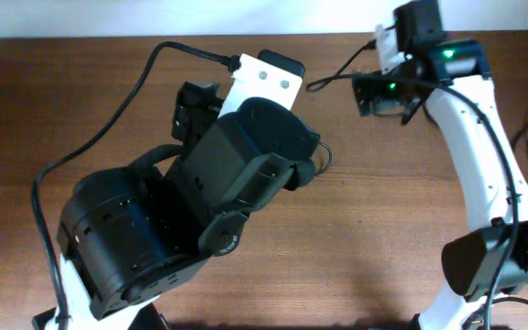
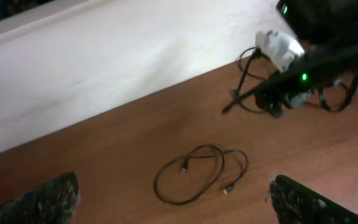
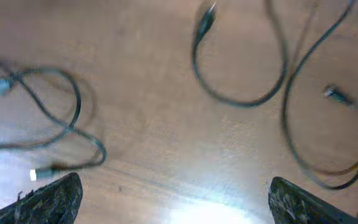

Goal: Untangle cables

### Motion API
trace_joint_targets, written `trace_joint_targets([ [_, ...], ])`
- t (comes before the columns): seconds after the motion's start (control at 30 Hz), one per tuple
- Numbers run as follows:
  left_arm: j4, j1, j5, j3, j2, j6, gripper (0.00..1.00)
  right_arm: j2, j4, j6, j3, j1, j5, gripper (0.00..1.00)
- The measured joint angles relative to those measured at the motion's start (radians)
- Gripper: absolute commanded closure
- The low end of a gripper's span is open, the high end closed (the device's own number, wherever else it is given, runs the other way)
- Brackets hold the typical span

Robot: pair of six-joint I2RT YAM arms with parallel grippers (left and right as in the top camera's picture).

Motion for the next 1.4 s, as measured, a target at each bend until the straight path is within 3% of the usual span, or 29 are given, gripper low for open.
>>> trace_joint_targets([
  [0.3,0.000,0.043,-0.105,-0.001,-0.093,0.004,0.02,0.034,0.200,-0.014,-0.311,0.238,-0.057,0.04],
  [0.67,-0.001,0.452,-0.065,-0.366,-0.212,-0.035,0.02,0.034,0.240,-0.014,-0.314,0.335,-0.053,0.04],
  [0.8,0.000,0.479,-0.064,-0.391,-0.219,-0.050,0.01,0.046,0.294,-0.015,-0.317,0.393,-0.053,0.01],
  [1.0,0.000,0.480,-0.040,-0.391,-0.332,-0.053,0.04,0.241,0.392,-0.063,-0.317,0.373,-0.052,0.01],
  [1.2,0.000,0.480,-0.012,-0.391,-0.352,-0.054,0.04,0.243,0.288,-0.070,0.024,0.195,-0.083,0.01],
  [1.23,0.000,0.480,-0.008,-0.391,-0.351,-0.054,0.04,0.261,0.190,-0.055,0.111,0.166,-0.088,0.02],
  [1.33,0.000,0.480,0.002,-0.391,-0.351,-0.054,0.04,0.401,0.014,-0.023,0.307,0.146,-0.137,0.01],
  [1.4,0.000,0.480,0.004,-0.391,-0.351,-0.054,0.04,0.484,0.000,-0.009,0.332,0.157,-0.164,0.02],
])
